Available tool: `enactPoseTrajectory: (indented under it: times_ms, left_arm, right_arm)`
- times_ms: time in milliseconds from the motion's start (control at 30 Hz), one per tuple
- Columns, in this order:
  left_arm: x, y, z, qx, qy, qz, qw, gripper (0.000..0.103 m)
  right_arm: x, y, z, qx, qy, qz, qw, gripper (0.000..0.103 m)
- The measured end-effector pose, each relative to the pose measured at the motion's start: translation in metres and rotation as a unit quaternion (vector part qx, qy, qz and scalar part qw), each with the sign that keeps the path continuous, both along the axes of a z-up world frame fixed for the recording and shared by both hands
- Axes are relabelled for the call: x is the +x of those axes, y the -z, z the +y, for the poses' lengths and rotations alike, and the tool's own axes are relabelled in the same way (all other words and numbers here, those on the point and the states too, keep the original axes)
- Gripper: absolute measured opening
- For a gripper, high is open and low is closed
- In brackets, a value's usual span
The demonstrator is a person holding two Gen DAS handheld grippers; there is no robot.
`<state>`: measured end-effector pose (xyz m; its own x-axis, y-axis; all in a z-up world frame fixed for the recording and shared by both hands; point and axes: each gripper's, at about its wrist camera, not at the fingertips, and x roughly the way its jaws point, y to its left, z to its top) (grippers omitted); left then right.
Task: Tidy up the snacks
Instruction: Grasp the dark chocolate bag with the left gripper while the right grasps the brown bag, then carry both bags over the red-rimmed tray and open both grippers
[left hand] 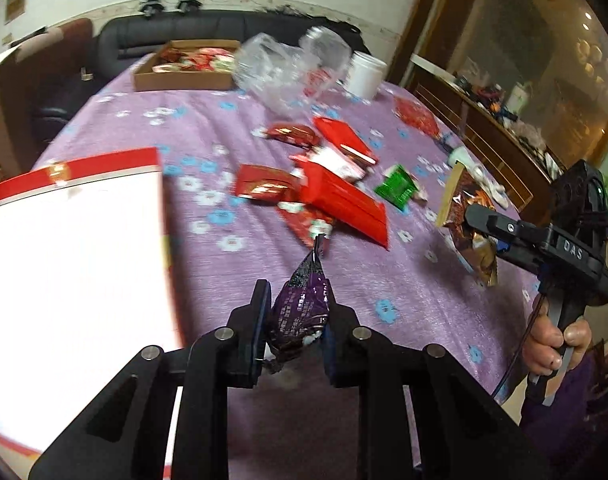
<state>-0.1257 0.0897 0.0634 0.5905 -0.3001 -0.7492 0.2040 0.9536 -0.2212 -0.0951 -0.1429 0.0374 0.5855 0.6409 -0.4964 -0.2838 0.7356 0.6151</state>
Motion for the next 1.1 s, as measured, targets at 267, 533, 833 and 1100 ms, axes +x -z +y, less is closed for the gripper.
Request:
enactPoseTrajectory:
  times_ms: [267, 533, 833, 1100]
  left_arm:
    - [-0.016, -0.01, 0.066, 0.008, -0.086, -0.018, 0.9961, 0.02]
    - [-0.024, 0.004, 0.121, 0.015, -0.16, -0.003, 0.987, 0.02]
    - [-0.021, 0.025, 0.153, 0.041, -0.207, 0.025, 0.9772, 0.02]
    - [-0.023, 0.03, 0.172, 0.062, -0.249, 0.039, 0.9658, 0.02]
  right_arm:
    - [0.005, -0.016, 0.081, -0.019, -0.089, -0.028, 0.995, 0.049]
    - [0.015, -0.003, 0.183, -0.047, -0.178, -0.011, 0.983, 0.048]
    - [0.018, 0.014, 0.277, -0.07, -0.258, 0.01, 0.964, 0.048]
    - [0.018, 0.026, 0.323, -0.116, -0.265, 0.002, 0.957, 0.051]
